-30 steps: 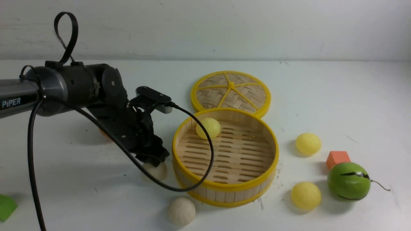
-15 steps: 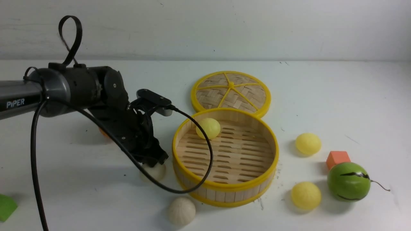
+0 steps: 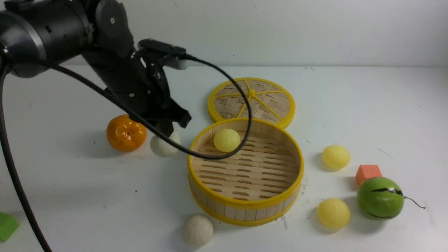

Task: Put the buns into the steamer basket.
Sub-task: Use the left arm to put the steamed stuffed bun into the steamer, then use the left arm to grab a steamed stuffed bun

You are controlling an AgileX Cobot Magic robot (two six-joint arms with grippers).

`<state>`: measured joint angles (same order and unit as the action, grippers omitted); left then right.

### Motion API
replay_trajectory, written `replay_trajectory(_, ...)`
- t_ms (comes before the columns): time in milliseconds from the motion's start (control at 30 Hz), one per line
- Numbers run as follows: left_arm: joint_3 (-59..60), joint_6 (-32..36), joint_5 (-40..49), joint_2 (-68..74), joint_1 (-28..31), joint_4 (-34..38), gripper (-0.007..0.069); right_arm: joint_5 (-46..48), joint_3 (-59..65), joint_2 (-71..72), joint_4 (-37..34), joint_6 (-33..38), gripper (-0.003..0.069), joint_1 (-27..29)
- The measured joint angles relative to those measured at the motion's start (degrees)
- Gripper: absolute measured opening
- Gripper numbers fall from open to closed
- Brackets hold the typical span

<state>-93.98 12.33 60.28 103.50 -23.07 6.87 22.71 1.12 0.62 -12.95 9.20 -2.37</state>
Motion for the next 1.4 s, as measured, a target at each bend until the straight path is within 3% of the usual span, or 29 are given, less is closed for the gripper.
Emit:
replay_trajectory(233, -8.87, -1.56, 0.96, 10.54, -8.14, -0.13, -0.0013, 0.0, 0.0, 0.0, 0.0, 0.0, 0.024, 0.0)
replay_trajectory(667, -13.57, -6.03, 4.42, 19.24, -8.21, -4.55, 0.0015, 0.0, 0.0, 0.0, 0.0, 0.0, 0.024, 0.0)
replay_trajectory(733, -13.57, -6.03, 3.98, 19.52, -8.21, -4.64, 0.0046, 0.0, 0.0, 0.0, 0.0, 0.0, 0.024, 0.0)
replay_trajectory(900, -14.53, -6.43, 2.84, 19.85, -8.21, -5.03, 0.0277, 0.0, 0.0, 0.0, 0.0, 0.0, 0.024, 0.0)
replay_trajectory(1033, -16.24, -10.75, 4.1, 17.42, -8.21, -4.06, 0.0383, 0.0, 0.0, 0.0, 0.0, 0.0, 0.024, 0.0)
replay_trajectory(1133, -16.53, -13.12, 7.08, 13.63, -8.21, -3.85, 0.035, 0.0, 0.0, 0.0, 0.0, 0.0, 0.024, 0.0)
replay_trajectory(1267, -9.34, -14.75, 9.28, 2.18, -8.21, -3.85, 0.008, 0.0, 0.0, 0.0, 0.0, 0.0, 0.024, 0.0)
replay_trajectory(1333, -1.91, -14.82, 9.79, -3.35, -8.21, -3.85, -0.0012, 0.0, 0.0, 0.0, 0.0, 0.0, 0.024, 0.0)
replay_trajectory(1400, 5.68, -14.97, 9.97, -7.71, -8.21, -3.29, -0.0013, 0.0, 0.0, 0.0, 0.0, 0.0, 0.024, 0.0)
